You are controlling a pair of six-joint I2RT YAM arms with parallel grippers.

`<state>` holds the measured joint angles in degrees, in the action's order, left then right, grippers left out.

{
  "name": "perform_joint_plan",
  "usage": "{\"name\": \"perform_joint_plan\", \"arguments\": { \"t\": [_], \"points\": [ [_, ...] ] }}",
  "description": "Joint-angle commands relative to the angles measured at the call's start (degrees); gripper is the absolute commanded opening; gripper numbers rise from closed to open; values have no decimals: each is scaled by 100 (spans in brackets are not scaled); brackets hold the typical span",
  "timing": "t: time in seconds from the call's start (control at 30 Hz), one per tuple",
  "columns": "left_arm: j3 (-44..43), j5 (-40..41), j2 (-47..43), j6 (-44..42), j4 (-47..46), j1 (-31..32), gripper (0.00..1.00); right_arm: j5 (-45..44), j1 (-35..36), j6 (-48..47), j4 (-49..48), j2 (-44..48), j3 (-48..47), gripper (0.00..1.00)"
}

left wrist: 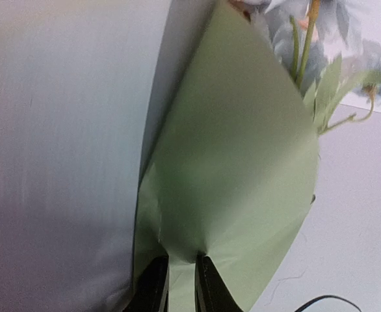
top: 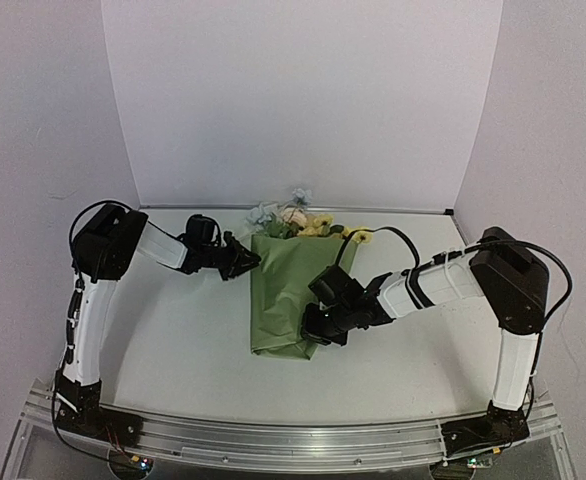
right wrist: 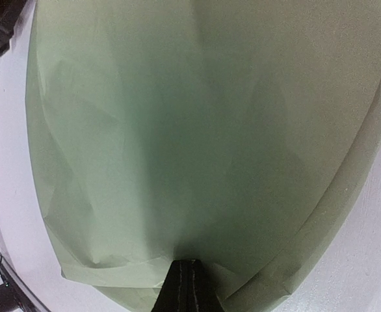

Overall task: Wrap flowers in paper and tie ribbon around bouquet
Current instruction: Press the fold line of the folded wrapping paper.

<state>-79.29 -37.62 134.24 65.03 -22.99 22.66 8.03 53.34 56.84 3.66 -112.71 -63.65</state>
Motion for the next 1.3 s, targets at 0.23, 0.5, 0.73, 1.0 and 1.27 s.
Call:
{"name": "perform_joint_plan", "arguments": {
  "t": [0.23,0.5,0.73,1.0,1.27],
  "points": [
    [-1958,183,1031,-96,917,-449,18,-214,-3,-78,726,-338,207,1],
    [-1607,1,247,-505,996,-524,27,-243,-7,-142,876,-243,162,1],
    [405,-65,-1528,-897,814,-262,31,-228,-5,-155,891,48,632,1],
    [1620,147,-2600,-1286,1205,864,24,-293,2,-223,873,593,1331,1],
    [2323,-91,-2605,-1124,836,1783,15,-252,5,-173,801,978,1851,1]
  ]
}}
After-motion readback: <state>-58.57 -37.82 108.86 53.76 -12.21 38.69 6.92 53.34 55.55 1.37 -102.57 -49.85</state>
